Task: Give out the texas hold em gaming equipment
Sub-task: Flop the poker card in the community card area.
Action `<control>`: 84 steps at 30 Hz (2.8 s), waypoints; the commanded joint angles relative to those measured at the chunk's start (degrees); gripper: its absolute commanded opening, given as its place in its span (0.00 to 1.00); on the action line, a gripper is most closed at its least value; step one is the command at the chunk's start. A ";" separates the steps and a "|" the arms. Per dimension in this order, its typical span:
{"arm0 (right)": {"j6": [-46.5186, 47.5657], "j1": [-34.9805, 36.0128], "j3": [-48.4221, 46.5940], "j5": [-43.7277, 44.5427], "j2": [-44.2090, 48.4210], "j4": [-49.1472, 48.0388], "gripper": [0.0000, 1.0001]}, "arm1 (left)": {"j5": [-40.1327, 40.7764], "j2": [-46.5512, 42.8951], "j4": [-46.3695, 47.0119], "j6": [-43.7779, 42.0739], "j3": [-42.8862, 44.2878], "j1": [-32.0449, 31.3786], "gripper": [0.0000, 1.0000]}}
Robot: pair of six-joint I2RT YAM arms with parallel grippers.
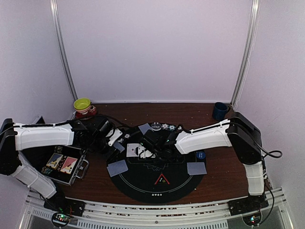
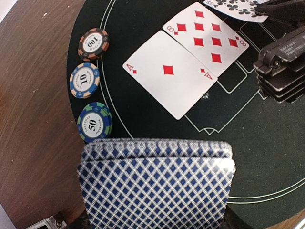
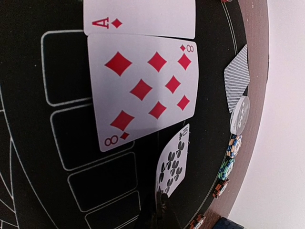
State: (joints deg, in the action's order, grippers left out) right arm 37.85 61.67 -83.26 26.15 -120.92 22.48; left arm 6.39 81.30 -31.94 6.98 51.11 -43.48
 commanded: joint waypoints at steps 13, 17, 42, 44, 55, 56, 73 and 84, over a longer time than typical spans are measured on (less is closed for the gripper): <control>0.33 0.84 0.56 -1.50 -1.47 -0.95 0.01 | -0.49 -0.79 2.15 0.23 -0.31 0.42 0.65; 0.29 0.82 0.39 -1.27 -1.77 -0.94 0.08 | -0.50 -0.79 2.11 0.21 -0.38 0.42 0.65; 1.15 2.10 1.90 -3.71 1.49 -0.53 0.26 | -0.33 -1.14 2.11 -0.10 -0.36 0.40 0.65; 1.34 2.10 2.28 -3.29 2.25 -0.41 0.27 | -0.33 -1.14 2.10 -0.07 -0.36 0.42 0.65; -1.56 2.03 2.54 -6.53 10.06 4.60 0.49 | -0.35 -1.39 2.14 -0.06 -0.31 0.41 0.65; -2.23 1.97 2.76 -7.76 11.23 5.32 0.52 | -0.33 -1.40 2.15 -0.12 -0.36 0.42 0.65; -14.90 1.84 2.52 -34.45 15.07 19.08 0.87 | 0.02 -1.68 2.08 0.15 -0.32 0.42 0.65; -21.01 1.84 11.71 -38.99 16.50 11.79 1.00 | 0.77 -1.91 2.06 0.40 -0.31 0.42 0.65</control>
State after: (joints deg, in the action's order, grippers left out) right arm 19.22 63.35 -73.95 -10.07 -105.38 36.38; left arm 6.61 80.99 -31.55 6.98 51.09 -43.48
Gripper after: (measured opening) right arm 0.999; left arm 0.655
